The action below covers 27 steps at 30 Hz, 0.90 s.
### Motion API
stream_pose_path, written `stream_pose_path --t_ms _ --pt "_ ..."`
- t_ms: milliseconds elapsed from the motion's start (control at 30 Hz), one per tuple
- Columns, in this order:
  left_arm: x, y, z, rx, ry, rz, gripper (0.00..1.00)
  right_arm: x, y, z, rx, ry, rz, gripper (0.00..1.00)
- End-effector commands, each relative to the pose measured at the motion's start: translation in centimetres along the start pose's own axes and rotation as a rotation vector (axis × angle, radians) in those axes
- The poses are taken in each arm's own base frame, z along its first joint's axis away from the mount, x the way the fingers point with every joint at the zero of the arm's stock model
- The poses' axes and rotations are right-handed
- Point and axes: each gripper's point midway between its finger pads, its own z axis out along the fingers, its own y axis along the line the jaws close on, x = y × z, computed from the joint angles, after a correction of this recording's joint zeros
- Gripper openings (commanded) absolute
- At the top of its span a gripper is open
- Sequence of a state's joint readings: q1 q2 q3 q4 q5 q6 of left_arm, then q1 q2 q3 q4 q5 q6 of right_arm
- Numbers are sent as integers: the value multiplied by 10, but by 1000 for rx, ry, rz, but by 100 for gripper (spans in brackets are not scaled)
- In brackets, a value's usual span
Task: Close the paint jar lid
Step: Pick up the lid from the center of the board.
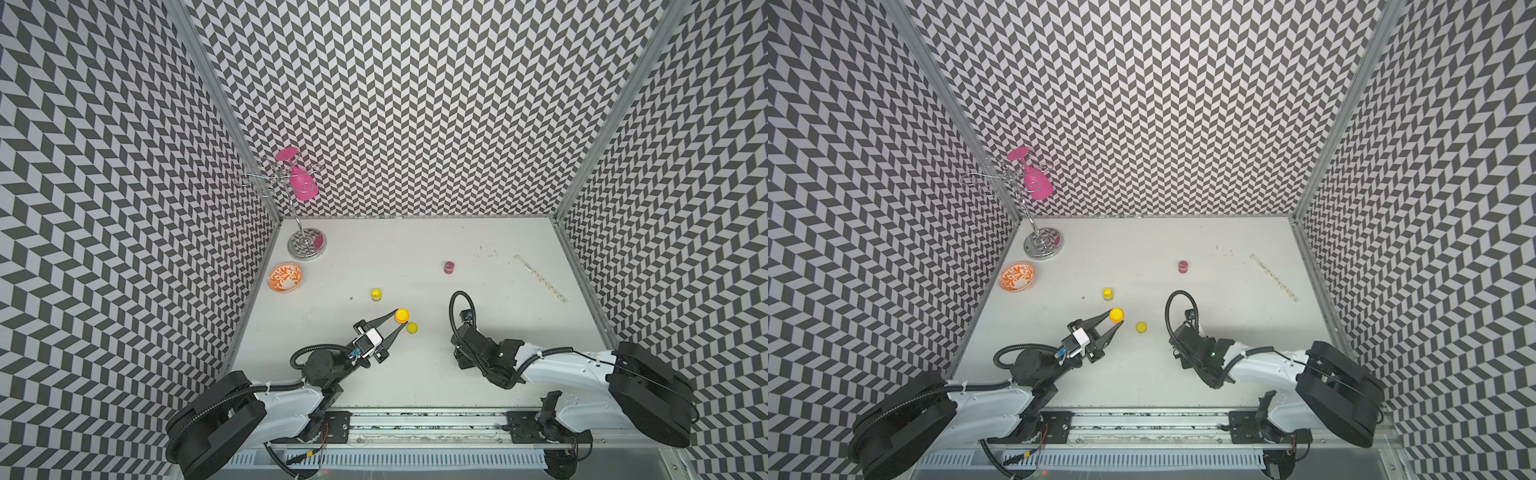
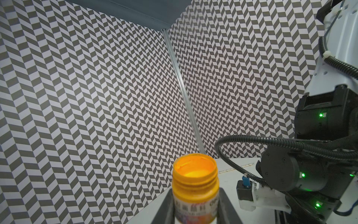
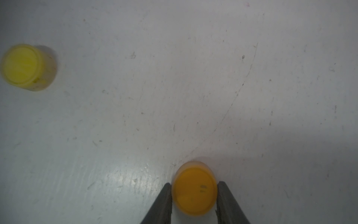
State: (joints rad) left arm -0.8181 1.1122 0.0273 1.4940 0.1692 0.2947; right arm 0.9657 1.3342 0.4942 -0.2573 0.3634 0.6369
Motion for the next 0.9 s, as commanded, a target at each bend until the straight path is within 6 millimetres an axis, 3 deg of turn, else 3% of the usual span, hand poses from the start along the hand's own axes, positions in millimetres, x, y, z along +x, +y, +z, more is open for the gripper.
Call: stream_pose_path --t_ms 0,333,633,867 --pt "-5 -1 0 2 -18 -6 26 -9 4 -2 -11 -38 16 37" --pt "2 -2 2 8 6 -5 26 -20 6 -18 -53 -80 24 28" --pt "20 5 9 -26 76 -32 27 -77 18 -54 -149 -201 -25 28" --pt "57 -7 21 82 173 -113 27 -128 42 -83 -316 -300 -134 28"
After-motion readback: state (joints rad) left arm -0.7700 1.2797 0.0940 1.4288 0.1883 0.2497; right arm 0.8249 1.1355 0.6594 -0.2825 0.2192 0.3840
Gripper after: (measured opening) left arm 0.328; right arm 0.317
